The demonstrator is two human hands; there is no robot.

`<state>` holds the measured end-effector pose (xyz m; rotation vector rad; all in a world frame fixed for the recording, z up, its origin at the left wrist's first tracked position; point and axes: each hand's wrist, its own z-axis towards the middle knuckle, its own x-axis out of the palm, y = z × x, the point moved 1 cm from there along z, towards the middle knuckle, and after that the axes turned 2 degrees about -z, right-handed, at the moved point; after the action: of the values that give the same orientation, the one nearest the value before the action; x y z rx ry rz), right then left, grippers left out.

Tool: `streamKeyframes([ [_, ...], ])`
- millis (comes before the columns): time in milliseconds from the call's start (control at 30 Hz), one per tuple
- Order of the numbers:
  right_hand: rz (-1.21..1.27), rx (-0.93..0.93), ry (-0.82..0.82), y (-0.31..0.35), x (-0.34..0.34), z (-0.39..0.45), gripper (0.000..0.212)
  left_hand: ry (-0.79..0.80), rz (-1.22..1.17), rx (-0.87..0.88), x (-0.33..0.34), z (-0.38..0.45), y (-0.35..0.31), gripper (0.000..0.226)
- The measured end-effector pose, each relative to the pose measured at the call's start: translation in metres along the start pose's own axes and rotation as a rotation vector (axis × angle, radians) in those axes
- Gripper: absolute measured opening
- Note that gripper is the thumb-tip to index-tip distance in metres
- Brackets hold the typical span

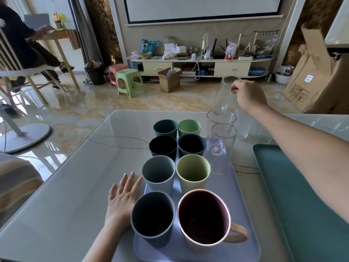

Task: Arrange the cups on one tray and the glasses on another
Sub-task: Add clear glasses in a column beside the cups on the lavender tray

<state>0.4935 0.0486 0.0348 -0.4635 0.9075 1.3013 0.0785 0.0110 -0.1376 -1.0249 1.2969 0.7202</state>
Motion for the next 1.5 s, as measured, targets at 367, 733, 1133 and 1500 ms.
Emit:
streamKeyframes([
  [367,0.139,-0.109,-0.215,0.048,-0.125,-0.032,0.014,-0.059,-0.182,0.002,-0.008,-0.012,-0.002,0.091],
  [733,0.146,-0.239,0.057,0.060,-0.212,-0.166,0.018,-0.133,-0.247,0.047,-0.004,-0.062,-0.004,0.091],
  [1133,0.063,-0.153,0.379,0.064,-0.107,-0.207,0.026,-0.117,-0.282,0.088,0.008,-0.052,0.002,0.047],
  [1500,0.076,-0.135,0.483,0.066,-0.101,-0.205,0.028,-0.132,-0.289,0.077,0.008,-0.052,0.003,0.063],
])
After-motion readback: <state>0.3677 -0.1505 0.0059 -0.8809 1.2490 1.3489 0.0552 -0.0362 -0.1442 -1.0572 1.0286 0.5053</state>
